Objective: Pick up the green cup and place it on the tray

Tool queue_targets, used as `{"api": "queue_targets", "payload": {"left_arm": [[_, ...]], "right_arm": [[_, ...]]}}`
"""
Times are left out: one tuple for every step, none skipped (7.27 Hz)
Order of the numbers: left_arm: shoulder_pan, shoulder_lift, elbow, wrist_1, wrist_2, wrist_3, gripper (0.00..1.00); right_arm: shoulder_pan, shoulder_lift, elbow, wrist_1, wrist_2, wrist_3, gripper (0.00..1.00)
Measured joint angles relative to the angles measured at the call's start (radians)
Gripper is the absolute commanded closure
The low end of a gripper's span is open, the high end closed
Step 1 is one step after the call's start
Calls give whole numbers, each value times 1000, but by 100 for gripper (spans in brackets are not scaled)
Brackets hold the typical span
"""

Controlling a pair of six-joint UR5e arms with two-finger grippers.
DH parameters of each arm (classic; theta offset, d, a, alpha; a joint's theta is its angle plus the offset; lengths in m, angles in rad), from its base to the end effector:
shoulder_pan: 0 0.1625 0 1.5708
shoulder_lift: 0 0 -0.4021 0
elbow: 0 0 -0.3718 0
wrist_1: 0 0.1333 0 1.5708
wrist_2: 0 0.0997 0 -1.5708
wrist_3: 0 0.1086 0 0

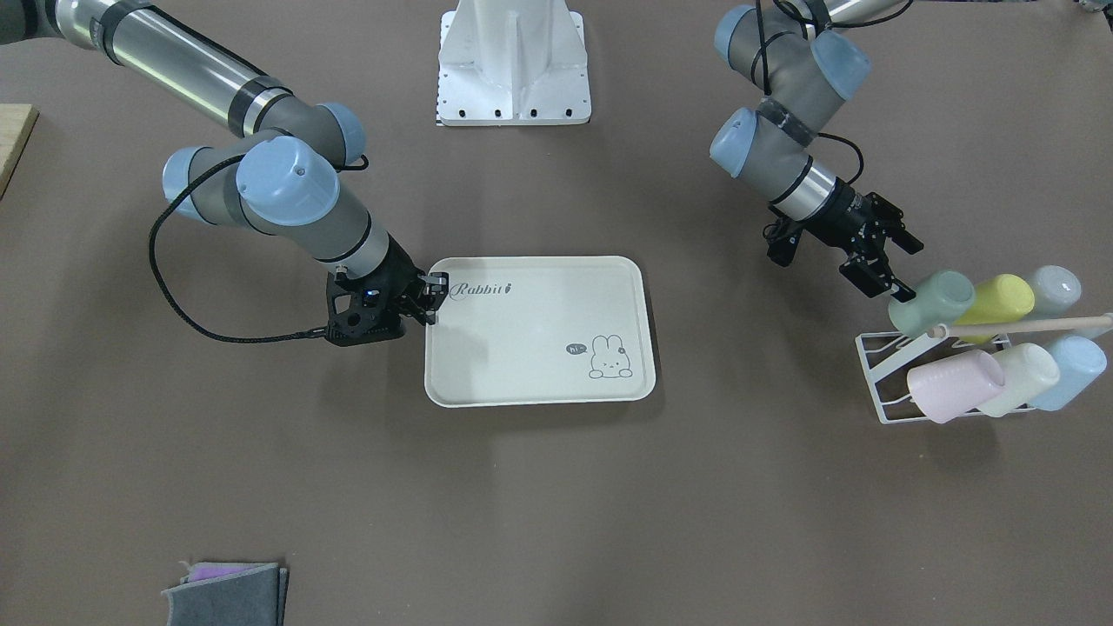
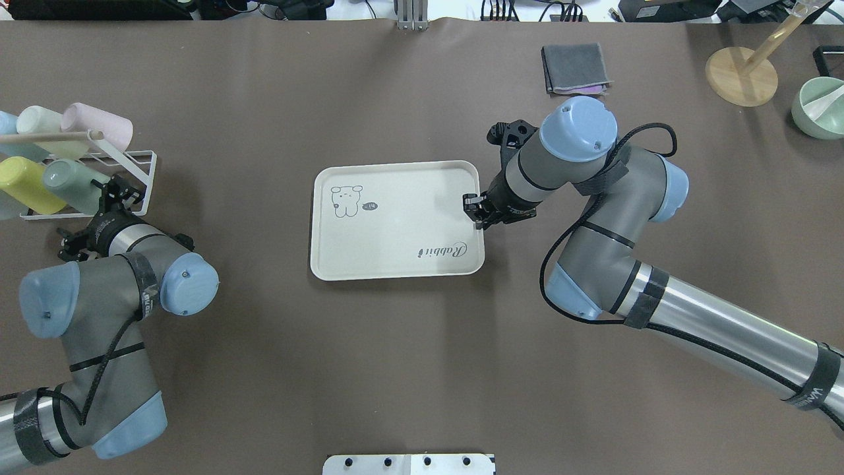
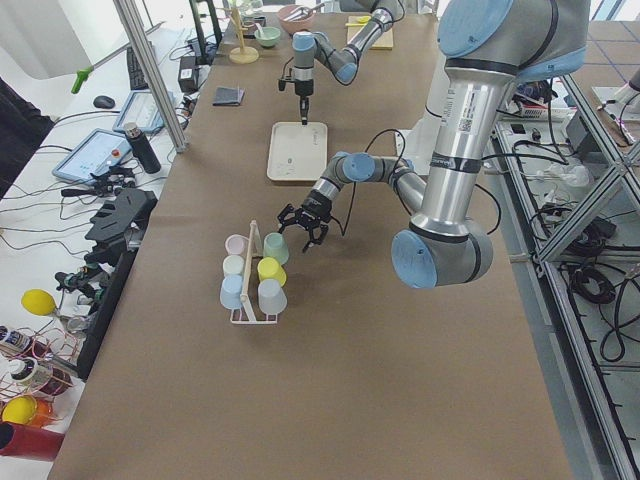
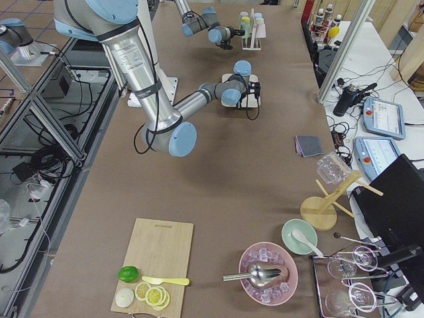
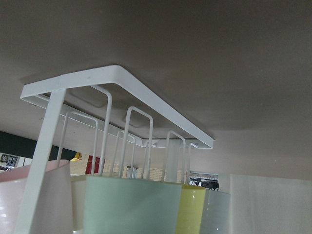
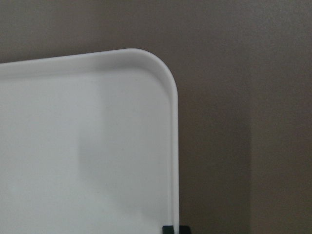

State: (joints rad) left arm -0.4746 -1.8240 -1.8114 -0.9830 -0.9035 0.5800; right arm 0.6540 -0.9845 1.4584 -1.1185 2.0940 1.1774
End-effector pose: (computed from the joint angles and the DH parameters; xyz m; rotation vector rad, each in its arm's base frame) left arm 0.3703 -0.4157 0.4698 0.0933 -0.7534 1.6370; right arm -0.4983 -0.4815 0.3046 0.0322 -1.0229 -0.0047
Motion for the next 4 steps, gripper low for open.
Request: {"api": "queue_targets", "payload": {"left_arm": [[-2, 7, 0, -24, 19, 3, 2], [-3, 11, 0, -36, 31, 4, 2], [-3, 13, 1, -41, 42, 4, 2], [-3, 13, 4, -43, 48, 4, 2]], "right_arm": [[-2, -2, -5, 0, -3, -2, 100], [-3, -4, -8, 0, -4, -2, 73], [-2, -11, -9, 3, -4, -1, 1], [-2, -20, -9, 6, -5, 0, 0]]}}
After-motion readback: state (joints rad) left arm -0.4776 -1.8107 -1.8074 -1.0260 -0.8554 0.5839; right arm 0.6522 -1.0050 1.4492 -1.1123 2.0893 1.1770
